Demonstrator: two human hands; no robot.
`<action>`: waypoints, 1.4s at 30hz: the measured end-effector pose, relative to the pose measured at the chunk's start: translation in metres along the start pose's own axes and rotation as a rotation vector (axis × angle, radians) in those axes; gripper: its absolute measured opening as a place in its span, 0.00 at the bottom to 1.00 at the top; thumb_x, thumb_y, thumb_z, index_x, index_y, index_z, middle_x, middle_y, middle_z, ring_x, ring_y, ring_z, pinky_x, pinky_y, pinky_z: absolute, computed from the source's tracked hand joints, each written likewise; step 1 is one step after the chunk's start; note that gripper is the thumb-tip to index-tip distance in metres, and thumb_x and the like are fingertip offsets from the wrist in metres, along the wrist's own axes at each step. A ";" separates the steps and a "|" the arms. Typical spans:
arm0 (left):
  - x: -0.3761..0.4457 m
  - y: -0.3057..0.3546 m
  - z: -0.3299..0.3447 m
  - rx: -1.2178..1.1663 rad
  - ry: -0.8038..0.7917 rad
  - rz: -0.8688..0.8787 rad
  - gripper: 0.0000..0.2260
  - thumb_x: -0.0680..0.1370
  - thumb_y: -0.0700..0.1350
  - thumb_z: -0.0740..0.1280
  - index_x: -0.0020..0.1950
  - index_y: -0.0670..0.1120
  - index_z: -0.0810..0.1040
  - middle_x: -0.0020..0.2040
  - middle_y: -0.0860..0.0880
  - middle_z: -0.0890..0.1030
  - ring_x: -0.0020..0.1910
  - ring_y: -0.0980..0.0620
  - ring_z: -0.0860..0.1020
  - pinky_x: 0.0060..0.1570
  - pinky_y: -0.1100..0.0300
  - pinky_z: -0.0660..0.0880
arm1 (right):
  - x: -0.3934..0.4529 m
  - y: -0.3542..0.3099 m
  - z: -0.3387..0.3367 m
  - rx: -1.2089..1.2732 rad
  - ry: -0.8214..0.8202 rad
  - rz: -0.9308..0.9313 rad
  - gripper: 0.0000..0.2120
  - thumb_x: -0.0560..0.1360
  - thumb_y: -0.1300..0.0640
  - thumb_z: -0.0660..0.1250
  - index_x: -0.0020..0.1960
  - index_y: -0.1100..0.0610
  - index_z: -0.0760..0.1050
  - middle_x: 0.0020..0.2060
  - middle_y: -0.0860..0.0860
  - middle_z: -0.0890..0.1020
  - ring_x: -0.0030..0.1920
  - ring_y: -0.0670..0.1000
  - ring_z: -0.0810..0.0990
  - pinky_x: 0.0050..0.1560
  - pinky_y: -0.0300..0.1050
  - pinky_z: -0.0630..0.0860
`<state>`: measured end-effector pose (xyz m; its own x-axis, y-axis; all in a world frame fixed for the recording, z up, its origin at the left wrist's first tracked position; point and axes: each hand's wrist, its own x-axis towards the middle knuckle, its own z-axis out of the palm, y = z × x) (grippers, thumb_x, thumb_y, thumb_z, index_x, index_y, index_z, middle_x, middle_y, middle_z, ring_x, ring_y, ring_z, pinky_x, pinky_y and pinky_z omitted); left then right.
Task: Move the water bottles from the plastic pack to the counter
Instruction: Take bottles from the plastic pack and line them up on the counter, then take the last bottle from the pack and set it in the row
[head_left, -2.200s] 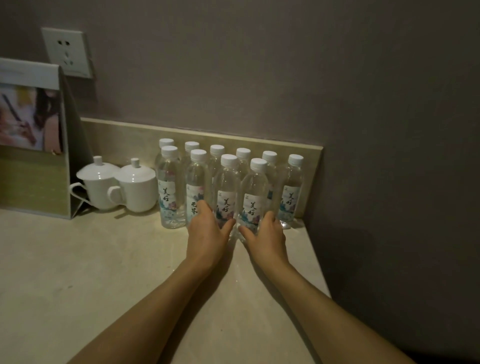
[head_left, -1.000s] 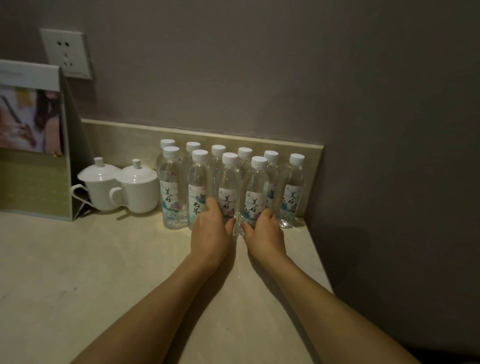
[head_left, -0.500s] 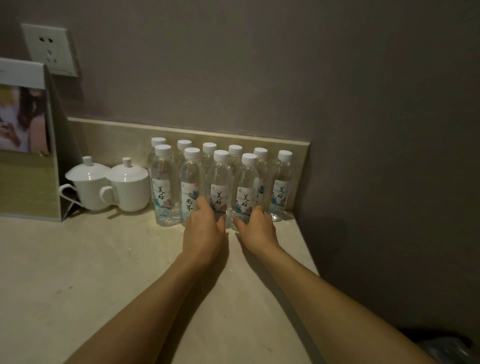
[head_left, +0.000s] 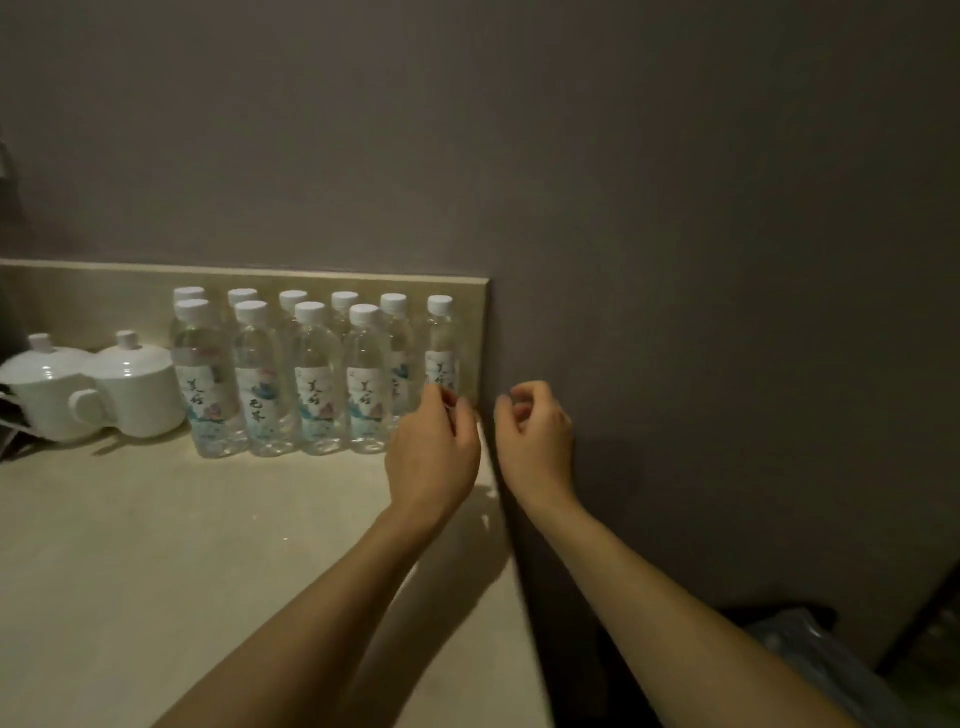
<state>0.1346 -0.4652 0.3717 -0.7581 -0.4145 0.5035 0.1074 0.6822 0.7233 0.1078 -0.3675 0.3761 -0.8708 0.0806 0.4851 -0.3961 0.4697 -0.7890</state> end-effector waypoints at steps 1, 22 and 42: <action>-0.007 0.014 0.011 -0.013 -0.011 0.009 0.08 0.82 0.50 0.58 0.50 0.48 0.73 0.39 0.49 0.81 0.38 0.48 0.81 0.41 0.46 0.80 | 0.001 0.010 -0.019 -0.010 0.030 -0.015 0.02 0.79 0.52 0.63 0.48 0.49 0.71 0.43 0.50 0.80 0.40 0.46 0.76 0.34 0.32 0.65; -0.227 0.242 0.338 -0.114 -0.640 -0.038 0.10 0.81 0.51 0.58 0.44 0.48 0.72 0.40 0.48 0.81 0.39 0.48 0.81 0.46 0.45 0.81 | -0.040 0.306 -0.372 -0.098 0.242 0.333 0.14 0.78 0.57 0.64 0.34 0.49 0.70 0.27 0.45 0.76 0.29 0.37 0.75 0.27 0.29 0.69; -0.264 0.182 0.612 0.107 -1.016 -0.379 0.17 0.82 0.48 0.59 0.46 0.38 0.82 0.43 0.41 0.85 0.41 0.44 0.84 0.44 0.50 0.81 | 0.047 0.581 -0.430 -0.198 -0.156 0.775 0.10 0.78 0.57 0.62 0.40 0.47 0.74 0.36 0.50 0.81 0.40 0.53 0.82 0.42 0.51 0.80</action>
<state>-0.0394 0.1371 0.0818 -0.9131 0.0485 -0.4048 -0.2650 0.6839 0.6798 -0.0382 0.2869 0.1029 -0.9126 0.3302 -0.2413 0.3822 0.4786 -0.7905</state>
